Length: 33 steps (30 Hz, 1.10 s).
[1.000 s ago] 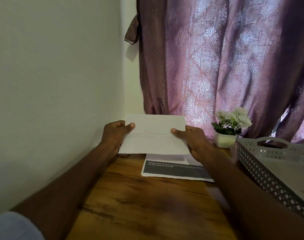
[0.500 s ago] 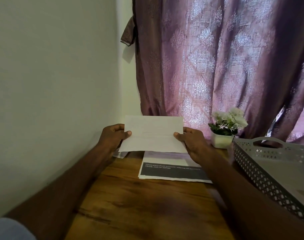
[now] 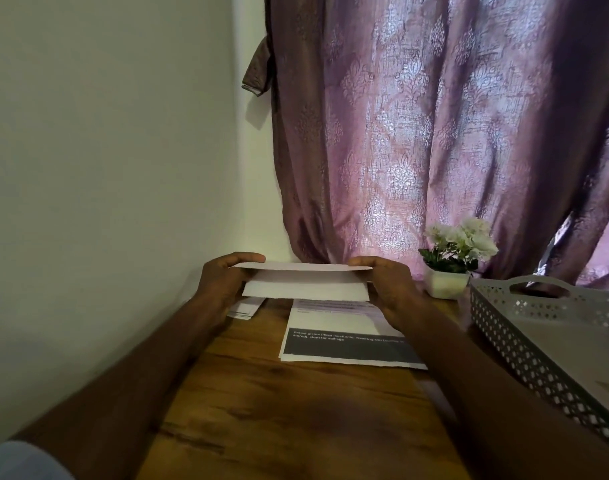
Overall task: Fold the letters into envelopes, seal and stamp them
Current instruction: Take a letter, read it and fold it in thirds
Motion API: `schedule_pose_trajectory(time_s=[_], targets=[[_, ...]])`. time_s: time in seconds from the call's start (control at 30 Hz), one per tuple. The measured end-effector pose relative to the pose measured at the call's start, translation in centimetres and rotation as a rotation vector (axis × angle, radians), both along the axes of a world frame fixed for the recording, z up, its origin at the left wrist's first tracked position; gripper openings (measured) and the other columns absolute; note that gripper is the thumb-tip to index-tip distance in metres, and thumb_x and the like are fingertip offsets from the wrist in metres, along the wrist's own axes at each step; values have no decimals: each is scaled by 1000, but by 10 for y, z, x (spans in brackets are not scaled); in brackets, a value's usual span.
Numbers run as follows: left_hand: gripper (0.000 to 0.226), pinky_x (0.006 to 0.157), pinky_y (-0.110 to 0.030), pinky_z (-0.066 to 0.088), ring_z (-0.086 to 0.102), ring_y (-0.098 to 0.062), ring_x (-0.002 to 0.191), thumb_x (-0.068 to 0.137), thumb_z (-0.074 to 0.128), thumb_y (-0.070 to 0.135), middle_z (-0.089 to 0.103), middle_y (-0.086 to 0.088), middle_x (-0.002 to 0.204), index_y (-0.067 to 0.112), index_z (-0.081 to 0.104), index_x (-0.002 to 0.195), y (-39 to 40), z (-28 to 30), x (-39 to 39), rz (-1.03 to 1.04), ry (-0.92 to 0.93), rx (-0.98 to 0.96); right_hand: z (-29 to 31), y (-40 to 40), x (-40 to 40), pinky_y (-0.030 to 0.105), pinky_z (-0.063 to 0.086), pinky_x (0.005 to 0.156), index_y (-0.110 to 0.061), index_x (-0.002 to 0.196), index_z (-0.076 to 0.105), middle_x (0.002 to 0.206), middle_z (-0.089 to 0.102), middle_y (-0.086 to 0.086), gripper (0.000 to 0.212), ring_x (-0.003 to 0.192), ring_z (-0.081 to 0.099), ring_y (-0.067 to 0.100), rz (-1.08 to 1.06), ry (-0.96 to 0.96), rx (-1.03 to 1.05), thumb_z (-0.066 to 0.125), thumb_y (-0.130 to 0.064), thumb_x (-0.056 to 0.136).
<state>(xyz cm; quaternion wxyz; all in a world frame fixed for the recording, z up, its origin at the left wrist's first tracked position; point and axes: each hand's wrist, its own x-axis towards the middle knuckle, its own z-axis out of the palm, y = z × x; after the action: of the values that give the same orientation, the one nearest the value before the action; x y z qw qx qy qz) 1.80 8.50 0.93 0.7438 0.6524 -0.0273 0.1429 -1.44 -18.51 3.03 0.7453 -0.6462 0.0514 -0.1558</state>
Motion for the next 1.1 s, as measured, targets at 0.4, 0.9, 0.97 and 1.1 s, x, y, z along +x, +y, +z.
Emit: schedule_pose_trajectory(time_s=[0.4, 0.9, 0.97, 1.1], targets=[[21, 70, -40, 65, 71, -33, 103, 96, 63, 9, 75, -14, 113, 5, 77, 111, -4, 13, -14, -125, 45, -189, 9, 5, -7, 40, 61, 80, -6, 99, 78, 102, 73, 10, 17, 97, 67, 28, -44, -8, 64, 68, -11, 86], [30, 66, -8, 46, 60, -9, 89, 89, 52, -7, 73, -4, 102, 9, 77, 93, -28, 19, -52, 89, -293, 218, 11, 33, -75, 26, 49, 70, -19, 114, 77, 105, 74, 8, 39, 86, 64, 20, -371, -75, -509, 54, -5, 86], [31, 72, -19, 48, 59, -8, 86, 91, 51, -4, 73, 0, 94, 12, 77, 87, -31, 16, -66, 63, -305, 260, 4, 32, -91, 34, 56, 87, -12, 108, 80, 107, 76, 12, 29, 97, 67, 29, -412, -29, -488, 57, -10, 90], [30, 83, -29, 50, 62, -7, 85, 100, 53, 10, 71, 6, 85, 18, 77, 84, -29, 8, -94, 78, -338, 442, -13, 31, -123, 32, 53, 82, -8, 99, 81, 101, 76, 13, 23, 94, 66, 27, -451, 13, -530, 61, -13, 90]])
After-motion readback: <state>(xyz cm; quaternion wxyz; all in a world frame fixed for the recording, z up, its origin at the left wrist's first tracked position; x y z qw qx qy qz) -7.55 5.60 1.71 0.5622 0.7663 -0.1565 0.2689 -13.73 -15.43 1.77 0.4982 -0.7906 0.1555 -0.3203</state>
